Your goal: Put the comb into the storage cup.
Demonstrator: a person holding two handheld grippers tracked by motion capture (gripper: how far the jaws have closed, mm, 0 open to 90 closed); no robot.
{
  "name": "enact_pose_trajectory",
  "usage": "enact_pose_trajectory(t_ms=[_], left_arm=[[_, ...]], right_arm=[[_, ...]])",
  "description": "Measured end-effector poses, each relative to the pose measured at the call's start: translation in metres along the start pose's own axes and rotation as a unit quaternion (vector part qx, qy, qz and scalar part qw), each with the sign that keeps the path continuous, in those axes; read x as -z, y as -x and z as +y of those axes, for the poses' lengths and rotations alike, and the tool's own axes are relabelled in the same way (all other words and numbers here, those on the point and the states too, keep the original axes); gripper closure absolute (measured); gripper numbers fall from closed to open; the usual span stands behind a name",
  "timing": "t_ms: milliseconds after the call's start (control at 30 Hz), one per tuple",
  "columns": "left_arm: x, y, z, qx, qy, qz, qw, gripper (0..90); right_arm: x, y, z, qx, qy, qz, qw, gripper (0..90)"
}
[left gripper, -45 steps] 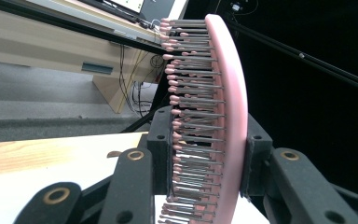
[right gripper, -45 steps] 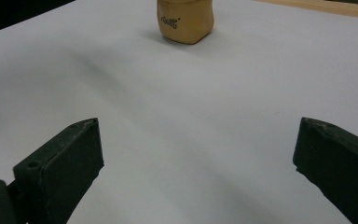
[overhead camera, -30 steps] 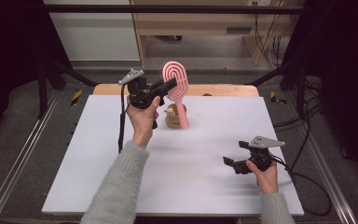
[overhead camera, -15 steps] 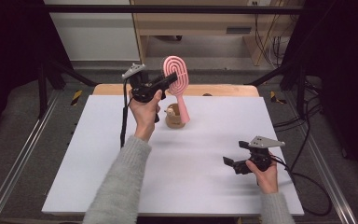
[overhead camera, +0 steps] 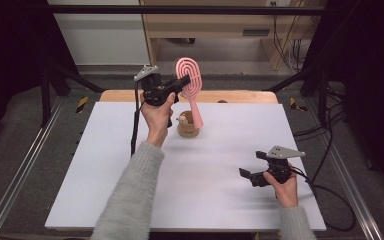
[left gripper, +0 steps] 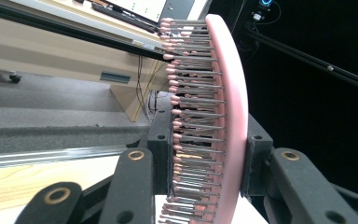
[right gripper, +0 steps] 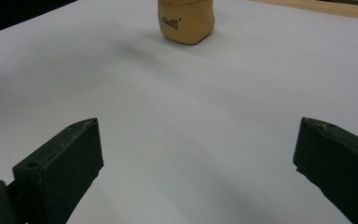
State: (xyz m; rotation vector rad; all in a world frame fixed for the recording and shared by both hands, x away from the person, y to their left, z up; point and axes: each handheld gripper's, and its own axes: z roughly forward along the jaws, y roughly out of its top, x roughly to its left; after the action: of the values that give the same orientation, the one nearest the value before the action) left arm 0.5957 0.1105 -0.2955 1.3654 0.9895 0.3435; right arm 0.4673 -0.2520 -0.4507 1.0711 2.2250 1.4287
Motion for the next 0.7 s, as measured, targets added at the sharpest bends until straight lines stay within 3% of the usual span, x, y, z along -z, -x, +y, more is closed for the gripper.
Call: enact_pose_trajectory(t_ms=[700], left_arm=[[-0.016,-0.016,0.001,0.003,-0.001,0.018,0.9998,63.7]], right_arm=[[0.0,0.0,0.0,0.001,0.0,0.0,1.0,1.7]])
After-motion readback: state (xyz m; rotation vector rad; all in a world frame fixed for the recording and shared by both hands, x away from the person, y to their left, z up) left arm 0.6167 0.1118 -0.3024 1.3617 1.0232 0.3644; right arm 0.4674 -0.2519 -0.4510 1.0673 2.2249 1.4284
